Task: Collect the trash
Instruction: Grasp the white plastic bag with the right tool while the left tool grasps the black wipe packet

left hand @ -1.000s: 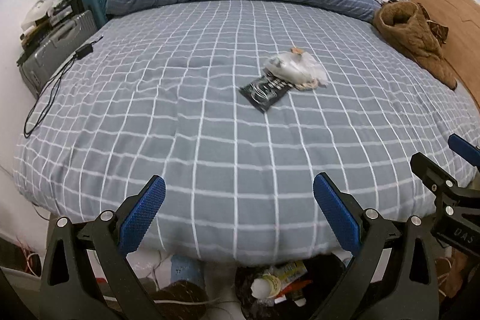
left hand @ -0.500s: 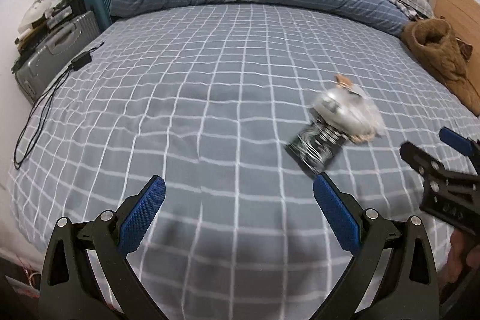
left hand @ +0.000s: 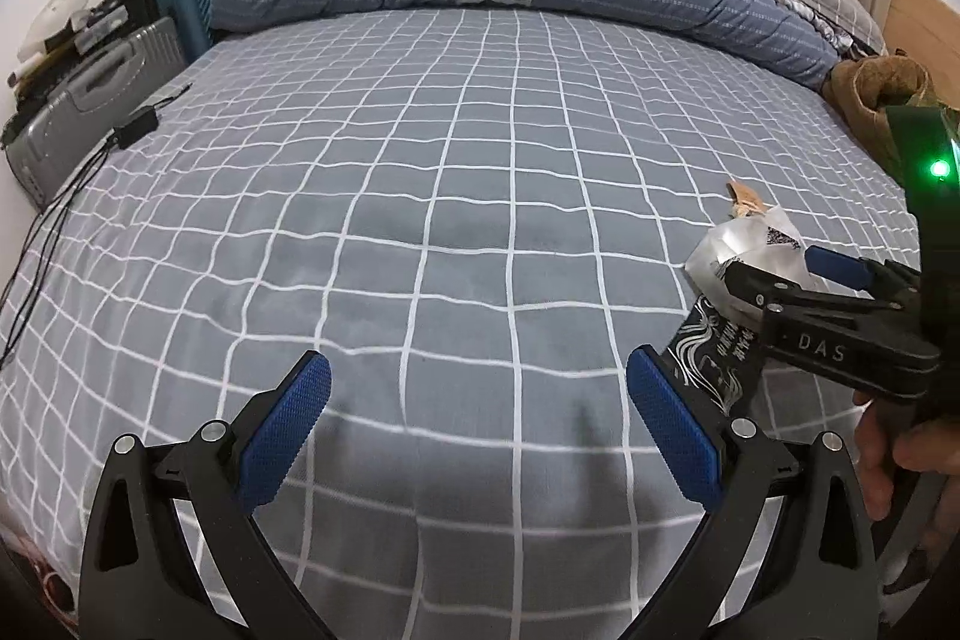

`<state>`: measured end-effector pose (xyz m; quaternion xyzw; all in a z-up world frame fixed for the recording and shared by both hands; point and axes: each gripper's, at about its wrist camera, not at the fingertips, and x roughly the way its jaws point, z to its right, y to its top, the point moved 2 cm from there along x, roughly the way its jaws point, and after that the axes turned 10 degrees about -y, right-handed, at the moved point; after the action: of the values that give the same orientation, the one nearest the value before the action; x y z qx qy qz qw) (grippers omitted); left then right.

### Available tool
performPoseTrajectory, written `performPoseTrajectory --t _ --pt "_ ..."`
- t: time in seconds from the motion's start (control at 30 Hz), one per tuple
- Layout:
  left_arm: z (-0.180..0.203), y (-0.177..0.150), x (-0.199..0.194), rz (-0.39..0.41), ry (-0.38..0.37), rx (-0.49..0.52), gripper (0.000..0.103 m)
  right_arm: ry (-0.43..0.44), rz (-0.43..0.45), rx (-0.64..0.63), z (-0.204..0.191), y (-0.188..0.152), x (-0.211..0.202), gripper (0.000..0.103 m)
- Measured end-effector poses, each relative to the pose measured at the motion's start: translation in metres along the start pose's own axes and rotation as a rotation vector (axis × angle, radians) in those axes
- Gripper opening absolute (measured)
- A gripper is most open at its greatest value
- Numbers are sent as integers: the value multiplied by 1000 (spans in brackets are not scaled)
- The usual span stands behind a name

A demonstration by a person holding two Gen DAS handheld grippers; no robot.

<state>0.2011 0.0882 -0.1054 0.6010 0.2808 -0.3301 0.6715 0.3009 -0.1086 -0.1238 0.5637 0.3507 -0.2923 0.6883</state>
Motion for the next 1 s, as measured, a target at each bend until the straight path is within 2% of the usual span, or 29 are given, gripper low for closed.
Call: performPoseTrajectory --t 0.1,0.13,0.2,0.27,0.33,0.47,0.57,1.0 --pt "2 0 10 -12 -4 3 97 25 -8 1 -1 -2 4 68" --pt "3 2 12 -12 -10 4 97 31 -10 -11 -3 -4 4 60" --pt "6 4 14 -8 -22 3 97 28 -4 -25 -7 -6 2 51" --pt "11 7 18 -7 -38 10 97 30 10 -30 -8 -7 -2 36" --pt "14 9 23 -17 -50 24 97 29 30 -34 -9 -7 -9 29" --pt "26 15 28 -24 -77 39 97 51 70 11 2 -5 -26 28" --pt "40 19 29 -22 -88 69 97 13 122 16 15 -7 -46 28" --pt "106 13 58 -101 -158 250 92 -25 78 95 79 -42 -73 28"
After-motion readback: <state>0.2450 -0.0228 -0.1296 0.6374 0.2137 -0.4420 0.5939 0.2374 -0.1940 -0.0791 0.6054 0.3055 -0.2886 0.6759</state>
